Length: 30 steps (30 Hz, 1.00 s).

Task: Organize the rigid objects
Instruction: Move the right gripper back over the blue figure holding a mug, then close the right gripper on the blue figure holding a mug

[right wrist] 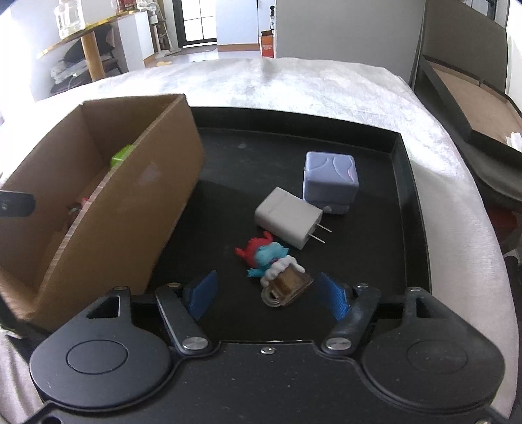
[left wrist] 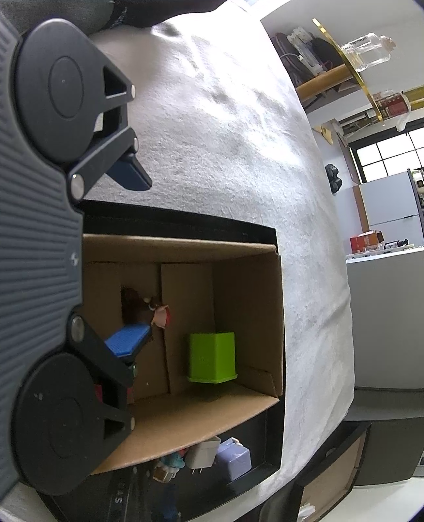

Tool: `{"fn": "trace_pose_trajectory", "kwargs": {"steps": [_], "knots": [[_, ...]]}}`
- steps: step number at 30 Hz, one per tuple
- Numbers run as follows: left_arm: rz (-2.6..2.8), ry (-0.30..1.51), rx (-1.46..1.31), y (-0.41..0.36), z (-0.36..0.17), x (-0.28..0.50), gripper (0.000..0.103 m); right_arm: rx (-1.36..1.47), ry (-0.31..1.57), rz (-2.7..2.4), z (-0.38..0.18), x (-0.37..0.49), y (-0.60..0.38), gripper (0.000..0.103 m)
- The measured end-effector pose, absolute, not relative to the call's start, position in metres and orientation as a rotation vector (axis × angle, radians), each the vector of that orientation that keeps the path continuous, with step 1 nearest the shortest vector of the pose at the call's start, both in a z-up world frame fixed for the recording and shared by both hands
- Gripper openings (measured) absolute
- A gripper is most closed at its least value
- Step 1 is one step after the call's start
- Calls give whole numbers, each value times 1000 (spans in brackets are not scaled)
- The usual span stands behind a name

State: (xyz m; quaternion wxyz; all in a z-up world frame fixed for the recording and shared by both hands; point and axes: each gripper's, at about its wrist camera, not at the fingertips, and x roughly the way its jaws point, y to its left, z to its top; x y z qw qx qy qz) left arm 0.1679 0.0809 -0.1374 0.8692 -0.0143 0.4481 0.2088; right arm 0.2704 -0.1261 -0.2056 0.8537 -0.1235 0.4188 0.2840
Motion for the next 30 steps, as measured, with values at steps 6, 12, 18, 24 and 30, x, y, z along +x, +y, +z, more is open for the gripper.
{"fn": "trace_pose_trajectory", "kwargs": {"steps": [6,12,18,24,30], "knots": [[436,946,-12,77,-141,174,88,-286,899,595,-223,281,-122,69],[445,950,-13,77,-144,174,88,-287,863,605,-222,287,-121,56],[441,956,-20,78,-145,176,88,-318,849,632,-219,287,-117,38],[438,955,-41,82,-144,173,88,-318,881,624,-215,281,-123,37],[455,948,-51,85,-144,170,88,-324,883,608,-204,274,-127,37]]}}
